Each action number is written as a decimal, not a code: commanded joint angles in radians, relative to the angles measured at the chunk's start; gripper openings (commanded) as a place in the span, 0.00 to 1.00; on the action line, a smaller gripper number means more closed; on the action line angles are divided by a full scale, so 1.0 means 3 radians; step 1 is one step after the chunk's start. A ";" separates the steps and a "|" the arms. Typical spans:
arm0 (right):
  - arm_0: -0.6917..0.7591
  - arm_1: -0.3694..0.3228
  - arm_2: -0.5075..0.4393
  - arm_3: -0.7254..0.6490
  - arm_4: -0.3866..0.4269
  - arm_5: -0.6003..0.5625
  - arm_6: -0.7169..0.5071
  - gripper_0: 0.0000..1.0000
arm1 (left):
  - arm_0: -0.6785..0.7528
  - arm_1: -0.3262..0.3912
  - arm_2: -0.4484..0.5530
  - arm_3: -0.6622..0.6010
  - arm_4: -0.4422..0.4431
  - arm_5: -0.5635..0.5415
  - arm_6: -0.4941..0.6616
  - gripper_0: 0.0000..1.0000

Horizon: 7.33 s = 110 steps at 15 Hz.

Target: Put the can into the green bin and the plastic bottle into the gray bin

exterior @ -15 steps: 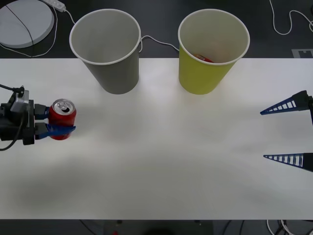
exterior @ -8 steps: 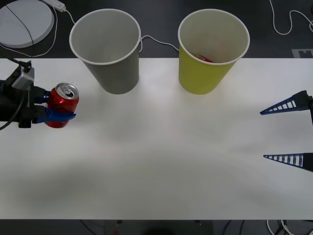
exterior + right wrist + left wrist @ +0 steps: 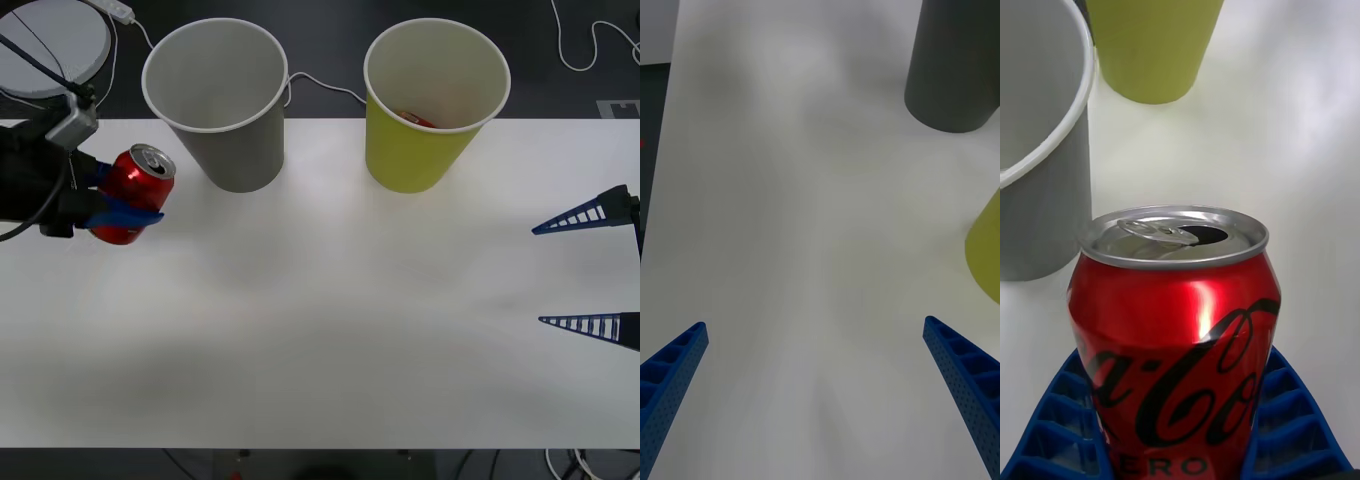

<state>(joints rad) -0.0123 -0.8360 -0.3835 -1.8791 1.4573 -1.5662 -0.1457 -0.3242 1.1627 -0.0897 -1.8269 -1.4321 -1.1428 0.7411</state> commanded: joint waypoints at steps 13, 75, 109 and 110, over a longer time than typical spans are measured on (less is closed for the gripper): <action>0.0000 0.0000 0.0000 0.0000 0.0000 0.0000 0.0000 1.00 | -0.1854 0.0102 -0.1025 -0.0506 -0.0692 -0.0701 0.1815 0.00; 0.0000 0.0000 0.0000 0.0000 0.0000 0.0000 0.0000 1.00 | -0.2719 -0.1007 -0.0851 0.0394 -0.0984 -0.1008 0.0991 1.00; 0.0000 0.0000 0.0000 0.0000 0.0000 0.0000 0.0000 1.00 | 0.0753 -0.0184 0.0621 0.0767 0.0381 -0.0854 -0.3171 1.00; 0.0000 0.0000 0.0000 0.0000 0.0000 0.0000 0.0000 1.00 | 0.0753 -0.0184 0.0616 0.0767 0.0371 -0.0859 -0.3171 1.00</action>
<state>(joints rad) -0.0123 -0.8360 -0.3835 -1.8791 1.4573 -1.5662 -0.1457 -0.0979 1.1082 0.0973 -1.5970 -1.3157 -1.3988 -0.2101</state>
